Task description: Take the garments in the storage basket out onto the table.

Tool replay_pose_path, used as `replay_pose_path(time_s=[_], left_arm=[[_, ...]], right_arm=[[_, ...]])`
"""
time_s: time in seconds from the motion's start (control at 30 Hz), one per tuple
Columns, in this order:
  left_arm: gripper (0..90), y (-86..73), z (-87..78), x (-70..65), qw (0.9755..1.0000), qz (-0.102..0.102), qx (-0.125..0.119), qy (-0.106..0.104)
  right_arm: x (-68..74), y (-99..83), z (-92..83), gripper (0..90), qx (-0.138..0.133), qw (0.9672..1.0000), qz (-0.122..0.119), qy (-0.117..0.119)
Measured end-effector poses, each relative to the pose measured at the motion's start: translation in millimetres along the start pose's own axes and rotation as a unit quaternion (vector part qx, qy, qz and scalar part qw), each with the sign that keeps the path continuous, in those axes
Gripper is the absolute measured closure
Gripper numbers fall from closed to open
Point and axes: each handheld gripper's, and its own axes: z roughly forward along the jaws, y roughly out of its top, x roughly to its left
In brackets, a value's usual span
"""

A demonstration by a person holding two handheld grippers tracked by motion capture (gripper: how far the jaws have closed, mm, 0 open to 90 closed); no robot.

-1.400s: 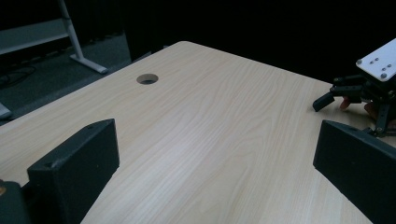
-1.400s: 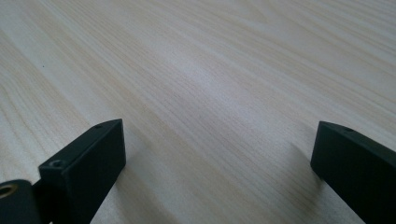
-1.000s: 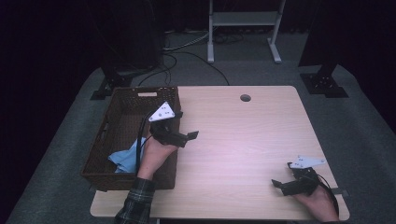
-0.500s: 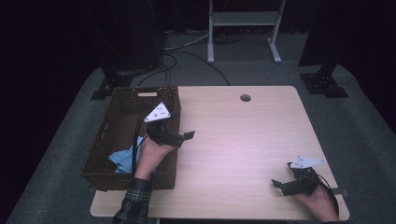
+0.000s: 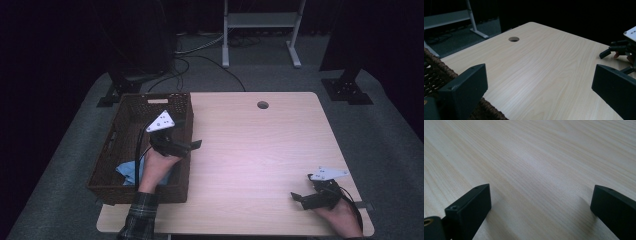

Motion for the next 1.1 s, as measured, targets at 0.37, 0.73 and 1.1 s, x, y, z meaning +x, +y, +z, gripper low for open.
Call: replay_pose_path(time_s=[0.37,0.73,1.1], left_arm=[[0.0,-3.3,-7.6,2.6,1.0000,-0.001,0.003,0.007],[0.0,-4.5,-12.3,3.6,0.9999,-0.004,0.002,0.011],[0.0,-5.7,-17.0,5.4,0.9999,-0.002,-0.001,0.013]], right_arm=[[0.0,0.0,0.0,2.1,0.000,1.0000,0.000,0.000],[0.0,0.0,0.0,2.1,0.000,1.0000,0.000,0.000],[0.0,0.0,0.0,2.1,0.000,1.0000,0.000,0.000]])
